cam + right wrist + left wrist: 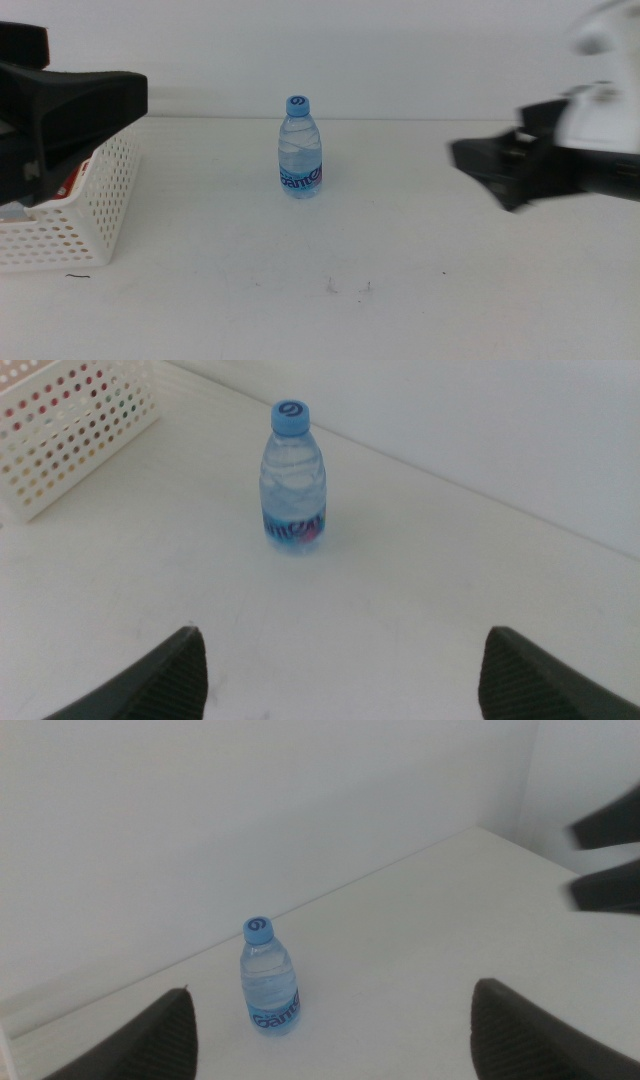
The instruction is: Use arms to grab the bottles and put them into the dustbin to the left of the table.
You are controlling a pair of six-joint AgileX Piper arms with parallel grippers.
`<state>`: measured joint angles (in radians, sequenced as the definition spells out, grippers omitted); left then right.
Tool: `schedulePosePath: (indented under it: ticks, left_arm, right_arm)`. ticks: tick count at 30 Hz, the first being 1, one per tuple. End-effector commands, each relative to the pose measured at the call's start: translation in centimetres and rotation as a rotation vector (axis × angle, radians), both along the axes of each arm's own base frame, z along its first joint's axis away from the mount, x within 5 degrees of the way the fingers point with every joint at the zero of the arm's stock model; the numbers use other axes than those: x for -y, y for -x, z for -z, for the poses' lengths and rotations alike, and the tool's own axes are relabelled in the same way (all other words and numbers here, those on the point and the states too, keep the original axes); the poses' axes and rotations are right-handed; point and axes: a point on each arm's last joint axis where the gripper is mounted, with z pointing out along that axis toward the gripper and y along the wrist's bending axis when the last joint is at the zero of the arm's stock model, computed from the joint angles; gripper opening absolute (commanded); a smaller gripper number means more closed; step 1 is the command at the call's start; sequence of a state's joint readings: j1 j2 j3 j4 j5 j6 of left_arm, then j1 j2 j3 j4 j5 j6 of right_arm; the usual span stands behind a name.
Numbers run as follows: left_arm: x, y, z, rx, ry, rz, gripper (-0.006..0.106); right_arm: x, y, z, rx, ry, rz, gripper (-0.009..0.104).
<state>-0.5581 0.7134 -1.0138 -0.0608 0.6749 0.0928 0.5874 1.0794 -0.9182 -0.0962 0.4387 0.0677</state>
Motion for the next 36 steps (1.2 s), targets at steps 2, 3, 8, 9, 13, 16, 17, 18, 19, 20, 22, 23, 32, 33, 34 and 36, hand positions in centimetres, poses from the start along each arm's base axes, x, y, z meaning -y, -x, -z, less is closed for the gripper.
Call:
schedulePosePath:
  ticks: [2,3,8,9,13,16,17,18,19,20,22,23,32,33,34,36]
  left_arm:
    - [0.0,0.1,-0.1,0.007,0.014,-0.003,0.094]
    - [0.0,0.1,-0.1,0.007,0.014,-0.003,0.094]
    - [0.0,0.1,-0.1,0.007,0.014,-0.003,0.094]
    - [0.0,0.1,-0.1,0.007,0.014,-0.003,0.094]
    - [0.0,0.1,-0.1,0.007,0.014,-0.003,0.094]
    - [0.0,0.1,-0.1,0.007,0.014,-0.003,0.094]
    - [0.0,0.1,-0.1,0.007,0.014,-0.003,0.094]
    - [-0.3,0.1,-0.6,0.030,0.001,-0.012,0.094]
    - [-0.4,0.1,-0.7,0.043,-0.014,-0.020,0.094]
    - [-0.4,0.1,-0.7,0.048,-0.017,-0.023,0.094]
    - [-0.3,-0.1,0.0,0.030,-0.026,-0.021,0.094]
    - [-0.1,-0.4,0.8,0.017,-0.030,-0.023,0.094]
    - [1.5,-3.3,14.6,0.220,0.221,-0.056,0.094]
    - [1.6,-3.2,15.8,0.194,0.236,-0.059,0.094]
    - [1.6,-3.3,17.2,0.152,0.240,-0.066,0.094]
    - [1.7,-3.4,19.3,0.068,0.206,-0.075,0.094]
  right_arm:
    - [1.7,2.1,-0.4,-0.043,0.046,0.014,0.089]
    - [1.9,2.4,-0.6,-0.045,0.034,0.020,0.089]
    - [2.1,2.8,-1.7,0.031,-0.020,0.018,0.088]
    - [2.1,2.8,-1.8,0.040,-0.026,0.017,0.088]
    - [2.1,2.8,-2.0,0.055,-0.036,0.015,0.088]
    - [2.1,2.8,-2.0,0.055,-0.036,0.015,0.088]
    - [2.1,2.8,-2.0,0.055,-0.036,0.015,0.088]
    - [2.1,2.8,-2.0,0.054,-0.035,0.015,0.088]
    - [2.1,2.8,-2.0,0.051,-0.039,0.018,0.088]
    - [2.1,2.8,-2.0,0.051,-0.039,0.018,0.088]
    - [2.1,2.8,-2.0,0.051,-0.041,0.019,0.088]
    - [2.1,2.8,-2.0,0.051,-0.041,0.019,0.088]
    - [2.1,2.8,-2.0,0.051,-0.041,0.019,0.088]
    - [2.1,2.8,-2.0,0.051,-0.041,0.019,0.088]
    - [2.1,2.8,-2.0,0.051,-0.041,0.019,0.088]
    - [2.1,2.8,-2.0,0.051,-0.041,0.019,0.088]
